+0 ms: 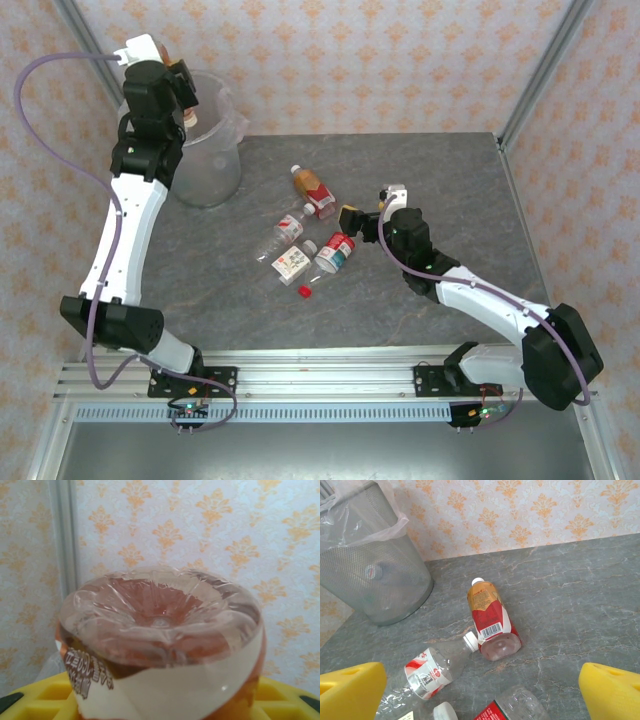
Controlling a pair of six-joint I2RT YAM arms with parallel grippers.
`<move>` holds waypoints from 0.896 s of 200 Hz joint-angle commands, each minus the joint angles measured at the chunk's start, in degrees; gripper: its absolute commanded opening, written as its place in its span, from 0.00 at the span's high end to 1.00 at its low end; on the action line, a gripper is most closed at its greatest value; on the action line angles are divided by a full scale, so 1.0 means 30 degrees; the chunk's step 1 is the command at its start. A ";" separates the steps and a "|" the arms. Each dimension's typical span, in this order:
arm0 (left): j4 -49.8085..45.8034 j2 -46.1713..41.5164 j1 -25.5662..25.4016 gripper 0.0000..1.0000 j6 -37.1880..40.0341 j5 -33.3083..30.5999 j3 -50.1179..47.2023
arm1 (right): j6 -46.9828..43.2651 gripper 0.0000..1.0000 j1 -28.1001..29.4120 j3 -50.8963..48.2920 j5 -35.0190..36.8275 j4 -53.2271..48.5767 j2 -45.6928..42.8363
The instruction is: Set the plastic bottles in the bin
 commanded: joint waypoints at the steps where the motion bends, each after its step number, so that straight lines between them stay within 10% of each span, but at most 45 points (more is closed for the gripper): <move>1: -0.1719 0.1434 0.0767 0.52 -0.0192 0.0204 0.2365 | 0.0124 0.01 -0.0022 0.0328 0.0503 0.0431 -0.0344; 73: -0.4953 0.6148 0.2651 0.51 -0.0306 0.0774 0.7370 | 0.0286 0.01 -0.0032 -0.0234 0.0900 0.0612 -0.0408; 179: -0.6329 0.7784 0.3119 0.47 -0.0471 0.1952 0.5671 | 0.0187 0.01 -0.0024 -0.0086 0.0306 -0.0643 -0.0606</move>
